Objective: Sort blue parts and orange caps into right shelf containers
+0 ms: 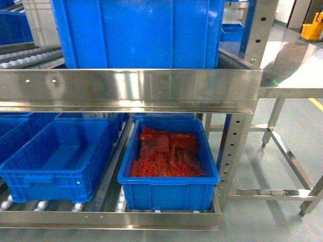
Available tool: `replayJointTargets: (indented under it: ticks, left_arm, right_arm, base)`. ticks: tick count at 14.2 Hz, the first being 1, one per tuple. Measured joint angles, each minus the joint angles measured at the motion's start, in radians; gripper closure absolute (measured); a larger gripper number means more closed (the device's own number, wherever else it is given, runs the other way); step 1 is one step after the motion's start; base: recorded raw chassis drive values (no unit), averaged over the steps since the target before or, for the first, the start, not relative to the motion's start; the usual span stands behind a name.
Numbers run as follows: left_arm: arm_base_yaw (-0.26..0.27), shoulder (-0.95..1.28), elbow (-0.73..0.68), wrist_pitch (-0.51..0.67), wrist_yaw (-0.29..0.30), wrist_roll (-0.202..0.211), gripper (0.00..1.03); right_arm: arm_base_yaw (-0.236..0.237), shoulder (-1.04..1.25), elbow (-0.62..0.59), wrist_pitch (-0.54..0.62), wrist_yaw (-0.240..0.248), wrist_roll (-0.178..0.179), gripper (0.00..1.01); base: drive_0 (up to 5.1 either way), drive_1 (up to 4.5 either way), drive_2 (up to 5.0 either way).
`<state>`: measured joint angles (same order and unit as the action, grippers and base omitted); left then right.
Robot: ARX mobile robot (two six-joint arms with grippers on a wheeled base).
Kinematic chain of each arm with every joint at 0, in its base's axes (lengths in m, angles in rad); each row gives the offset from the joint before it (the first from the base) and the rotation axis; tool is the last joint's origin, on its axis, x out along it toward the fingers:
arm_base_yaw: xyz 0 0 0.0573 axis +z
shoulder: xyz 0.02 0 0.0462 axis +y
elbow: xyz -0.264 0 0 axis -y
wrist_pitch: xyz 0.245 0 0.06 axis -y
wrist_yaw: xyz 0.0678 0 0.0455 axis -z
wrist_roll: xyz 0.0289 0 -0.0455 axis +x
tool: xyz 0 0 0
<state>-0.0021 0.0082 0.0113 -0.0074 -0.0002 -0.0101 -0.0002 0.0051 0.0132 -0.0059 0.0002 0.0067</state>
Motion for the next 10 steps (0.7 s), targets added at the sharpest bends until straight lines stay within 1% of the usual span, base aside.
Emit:
replayJointTargets:
  ticks: [10]
  left_arm:
    - [0.0, 0.0, 0.0, 0.001, 0.002, 0.0, 0.63]
  right_arm:
    - [0.0, 0.0, 0.0, -0.002, 0.0, 0.0, 0.58]
  base:
    - [-5.1, 2.39, 2.4]
